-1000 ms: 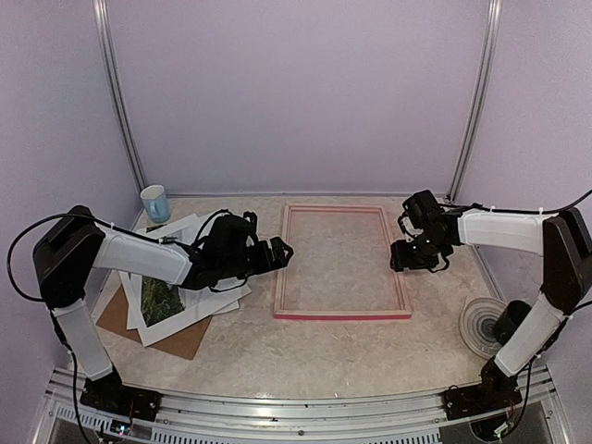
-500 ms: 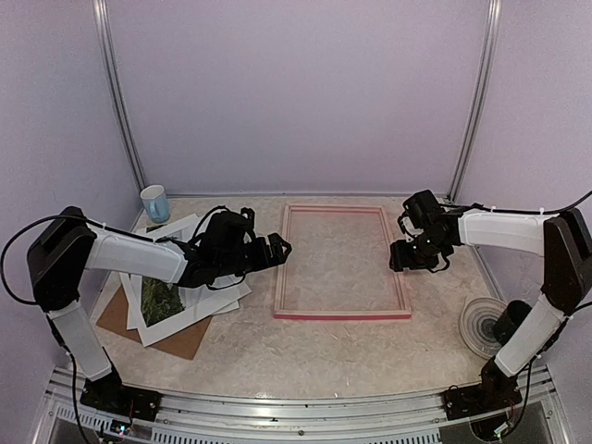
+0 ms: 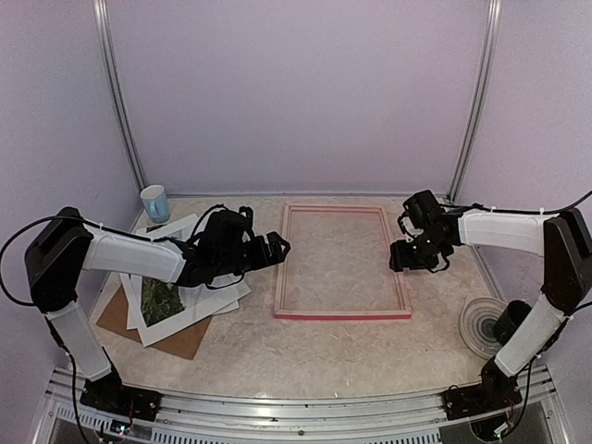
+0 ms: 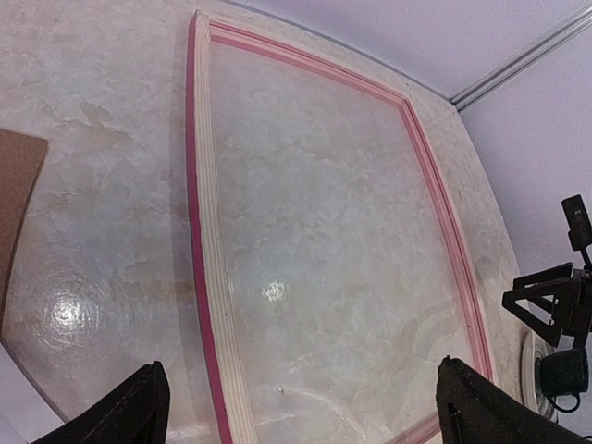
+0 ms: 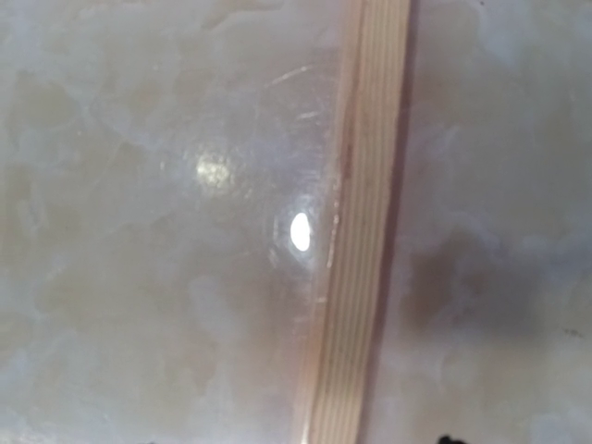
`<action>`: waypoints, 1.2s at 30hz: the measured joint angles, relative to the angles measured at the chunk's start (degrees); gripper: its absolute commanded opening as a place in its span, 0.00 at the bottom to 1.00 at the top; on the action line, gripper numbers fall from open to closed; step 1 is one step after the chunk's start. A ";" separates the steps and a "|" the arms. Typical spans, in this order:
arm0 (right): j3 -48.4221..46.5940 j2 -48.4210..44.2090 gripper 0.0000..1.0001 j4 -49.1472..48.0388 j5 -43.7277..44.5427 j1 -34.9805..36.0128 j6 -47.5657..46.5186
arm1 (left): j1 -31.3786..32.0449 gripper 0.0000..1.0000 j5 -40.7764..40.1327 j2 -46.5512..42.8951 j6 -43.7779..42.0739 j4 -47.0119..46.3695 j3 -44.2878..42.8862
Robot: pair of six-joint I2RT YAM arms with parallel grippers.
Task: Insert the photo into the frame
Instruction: Frame the body at the center of the board.
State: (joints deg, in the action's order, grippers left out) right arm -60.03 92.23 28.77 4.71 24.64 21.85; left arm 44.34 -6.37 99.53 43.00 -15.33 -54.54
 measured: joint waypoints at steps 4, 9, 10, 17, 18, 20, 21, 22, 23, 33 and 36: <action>0.00 0.00 0.65 -0.04 -0.02 0.00 0.00 | 0.00 0.99 -0.09 -0.44 0.00 0.04 0.13; 0.00 0.00 0.64 -0.20 -0.02 0.00 0.00 | 0.00 0.99 -0.09 -0.50 0.00 0.04 0.17; 0.00 0.00 0.65 -0.24 -0.02 0.00 0.00 | 0.00 0.99 -0.09 -0.50 0.00 0.04 0.17; 0.00 0.00 0.65 -0.37 -0.02 0.00 -0.02 | 0.00 0.99 -0.09 -0.50 0.00 0.04 0.17; 0.00 0.00 0.65 -0.39 -0.02 0.00 -0.04 | 0.00 0.99 -0.09 -0.50 0.00 0.04 0.17; 0.02 0.00 0.65 -0.39 -0.02 0.00 -0.04 | 0.00 0.99 -0.09 -0.50 0.00 0.04 0.17; 0.07 0.00 0.65 -0.46 -0.02 0.00 -0.07 | 0.00 0.99 -0.11 -0.50 0.00 0.04 0.17; 0.11 0.00 0.65 -0.46 -0.02 0.00 -0.09 | 0.00 0.99 -0.09 -0.50 0.00 0.04 0.17; 0.15 0.00 0.65 -0.48 -0.02 0.00 -0.11 | 0.00 0.99 -0.09 -0.50 0.00 0.04 0.20; 0.61 0.00 0.66 -0.85 -0.04 0.00 -0.13 | 0.00 0.99 -0.57 -1.05 -0.46 0.90 0.52; 0.76 -0.15 0.65 -0.83 -0.07 0.00 -0.13 | -0.15 0.99 -1.38 -2.03 -1.05 1.66 0.52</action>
State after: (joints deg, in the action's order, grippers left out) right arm -59.27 92.07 27.94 4.64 24.64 21.71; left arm 44.18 -7.75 97.49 41.95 -13.67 -54.02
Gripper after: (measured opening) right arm 0.655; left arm 0.989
